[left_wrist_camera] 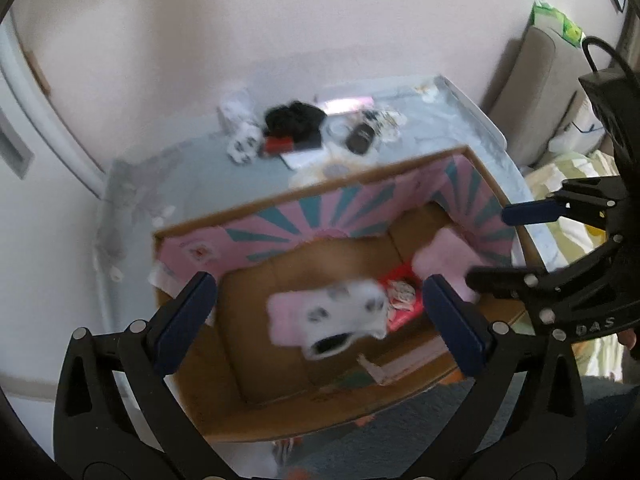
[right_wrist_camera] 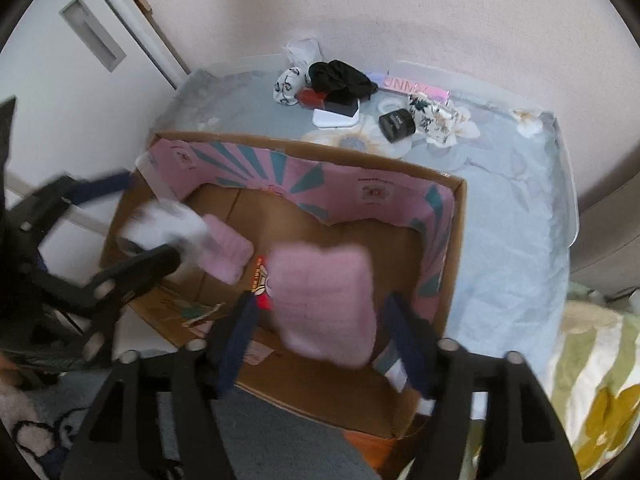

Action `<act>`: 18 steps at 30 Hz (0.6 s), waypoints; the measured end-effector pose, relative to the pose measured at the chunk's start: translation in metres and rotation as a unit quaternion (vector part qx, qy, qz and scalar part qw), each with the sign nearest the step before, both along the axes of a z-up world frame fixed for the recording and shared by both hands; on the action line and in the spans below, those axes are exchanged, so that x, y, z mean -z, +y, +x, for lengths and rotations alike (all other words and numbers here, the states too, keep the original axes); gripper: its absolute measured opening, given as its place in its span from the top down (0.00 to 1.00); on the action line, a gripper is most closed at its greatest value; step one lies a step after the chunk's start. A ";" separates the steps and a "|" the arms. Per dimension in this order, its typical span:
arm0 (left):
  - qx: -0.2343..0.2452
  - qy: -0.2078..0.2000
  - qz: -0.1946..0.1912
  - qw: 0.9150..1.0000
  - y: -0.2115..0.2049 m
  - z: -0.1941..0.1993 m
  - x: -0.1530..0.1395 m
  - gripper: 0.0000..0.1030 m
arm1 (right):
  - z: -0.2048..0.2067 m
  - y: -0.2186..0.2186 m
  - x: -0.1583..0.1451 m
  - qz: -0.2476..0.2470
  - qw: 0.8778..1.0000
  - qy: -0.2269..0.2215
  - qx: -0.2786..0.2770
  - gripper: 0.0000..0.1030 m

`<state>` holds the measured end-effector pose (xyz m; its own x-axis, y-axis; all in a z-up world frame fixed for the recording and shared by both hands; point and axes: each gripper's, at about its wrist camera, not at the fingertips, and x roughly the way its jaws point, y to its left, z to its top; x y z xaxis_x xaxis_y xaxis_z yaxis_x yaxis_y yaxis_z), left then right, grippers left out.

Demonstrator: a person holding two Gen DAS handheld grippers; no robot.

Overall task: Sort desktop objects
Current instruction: 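Carry both items over the cardboard box and release them inside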

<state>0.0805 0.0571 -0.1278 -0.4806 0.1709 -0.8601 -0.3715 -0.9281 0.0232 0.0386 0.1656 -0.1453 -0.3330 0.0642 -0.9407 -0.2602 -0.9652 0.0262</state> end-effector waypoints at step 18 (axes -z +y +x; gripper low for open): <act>-0.016 0.019 -0.008 1.000 -0.021 -0.005 -0.014 0.00 | 0.011 0.011 -0.025 -0.023 0.995 0.080 0.062 0.23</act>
<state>0.0753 0.0362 -0.1138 -0.5179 0.1421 -0.8436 -0.3406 -0.9388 0.0510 0.0496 0.1767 -0.1207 -0.4709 0.0721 -0.8792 -0.3665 -0.9226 0.1207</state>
